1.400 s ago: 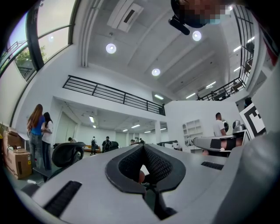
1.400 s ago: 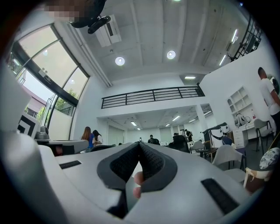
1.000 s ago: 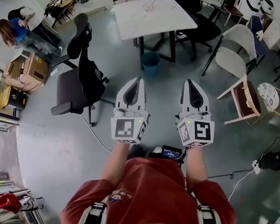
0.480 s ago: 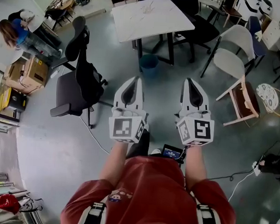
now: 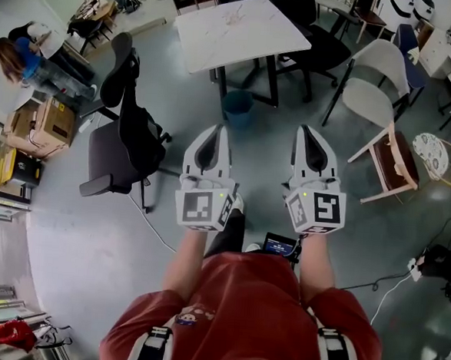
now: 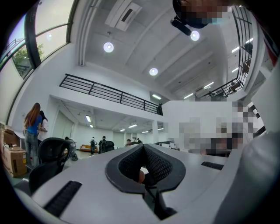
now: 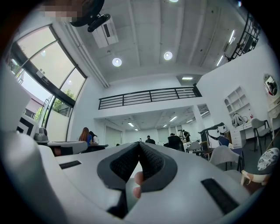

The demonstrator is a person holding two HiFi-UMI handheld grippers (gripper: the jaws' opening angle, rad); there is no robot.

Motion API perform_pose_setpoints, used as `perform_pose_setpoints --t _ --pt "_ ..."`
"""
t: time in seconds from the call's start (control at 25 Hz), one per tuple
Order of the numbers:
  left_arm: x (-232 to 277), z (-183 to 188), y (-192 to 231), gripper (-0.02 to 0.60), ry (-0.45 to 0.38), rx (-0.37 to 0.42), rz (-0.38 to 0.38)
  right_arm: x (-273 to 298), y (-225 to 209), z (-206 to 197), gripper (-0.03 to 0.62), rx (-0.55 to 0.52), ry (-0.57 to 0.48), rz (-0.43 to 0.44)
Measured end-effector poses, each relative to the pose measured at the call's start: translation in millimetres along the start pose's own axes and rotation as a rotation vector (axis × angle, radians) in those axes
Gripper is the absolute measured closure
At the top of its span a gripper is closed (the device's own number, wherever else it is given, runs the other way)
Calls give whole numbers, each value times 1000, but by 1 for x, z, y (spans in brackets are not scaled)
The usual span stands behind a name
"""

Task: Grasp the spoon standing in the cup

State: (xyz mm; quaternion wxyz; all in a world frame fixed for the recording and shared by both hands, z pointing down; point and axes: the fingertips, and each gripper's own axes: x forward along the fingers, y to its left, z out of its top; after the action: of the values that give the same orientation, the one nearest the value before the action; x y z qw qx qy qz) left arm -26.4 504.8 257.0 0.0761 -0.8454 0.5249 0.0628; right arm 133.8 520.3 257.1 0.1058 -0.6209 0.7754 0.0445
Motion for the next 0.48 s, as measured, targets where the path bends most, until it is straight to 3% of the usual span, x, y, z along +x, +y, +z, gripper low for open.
perform_pose_setpoints --t 0.48 --pt "75 -49 69 580 26 -39 22 103 -2 -45 582 -38 61 0"
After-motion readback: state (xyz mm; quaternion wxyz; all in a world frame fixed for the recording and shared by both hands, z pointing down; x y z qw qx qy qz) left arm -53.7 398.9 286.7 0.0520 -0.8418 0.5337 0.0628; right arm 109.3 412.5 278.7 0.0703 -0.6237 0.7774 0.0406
